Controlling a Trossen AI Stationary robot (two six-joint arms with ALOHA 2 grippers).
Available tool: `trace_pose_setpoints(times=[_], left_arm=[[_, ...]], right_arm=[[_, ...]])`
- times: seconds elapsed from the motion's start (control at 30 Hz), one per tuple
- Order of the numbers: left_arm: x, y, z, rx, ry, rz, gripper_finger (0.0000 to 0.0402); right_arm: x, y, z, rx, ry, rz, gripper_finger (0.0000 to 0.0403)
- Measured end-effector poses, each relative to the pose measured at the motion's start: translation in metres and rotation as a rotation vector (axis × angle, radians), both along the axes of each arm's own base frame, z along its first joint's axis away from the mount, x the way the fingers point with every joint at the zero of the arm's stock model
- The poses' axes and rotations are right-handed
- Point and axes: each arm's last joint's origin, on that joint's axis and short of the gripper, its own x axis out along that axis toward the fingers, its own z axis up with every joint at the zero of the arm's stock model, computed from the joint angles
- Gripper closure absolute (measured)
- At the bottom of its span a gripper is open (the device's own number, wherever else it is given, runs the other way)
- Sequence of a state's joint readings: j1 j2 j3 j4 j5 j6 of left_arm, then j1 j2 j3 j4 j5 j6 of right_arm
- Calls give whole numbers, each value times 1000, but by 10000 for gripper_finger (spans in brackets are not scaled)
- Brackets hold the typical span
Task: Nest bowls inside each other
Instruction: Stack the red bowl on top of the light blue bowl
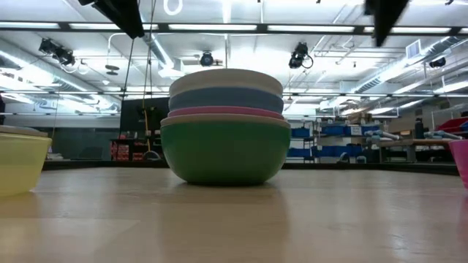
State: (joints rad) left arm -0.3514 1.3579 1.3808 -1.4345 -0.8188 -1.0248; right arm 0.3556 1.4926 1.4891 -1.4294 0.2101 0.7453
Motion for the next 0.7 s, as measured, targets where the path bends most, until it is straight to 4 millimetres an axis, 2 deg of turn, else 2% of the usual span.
trace_pose_setpoints(times=[0.13,0.3,0.53,0.7], left_arm=[[0,-1,0,-1,-4,-4,250],[1,-1,0,-5,-14,-4,250],[2,-2,0,-9,-27,-3,250],[2,-2,0,-10,-28,-3,250]], right_arm=[[-22,11,-5,42,42,-16,275],[-35,23,-40,81,91,-55,275],[-32,38,-99,233,42,-49,276],[-32,38,-122,281,15,-57,276]])
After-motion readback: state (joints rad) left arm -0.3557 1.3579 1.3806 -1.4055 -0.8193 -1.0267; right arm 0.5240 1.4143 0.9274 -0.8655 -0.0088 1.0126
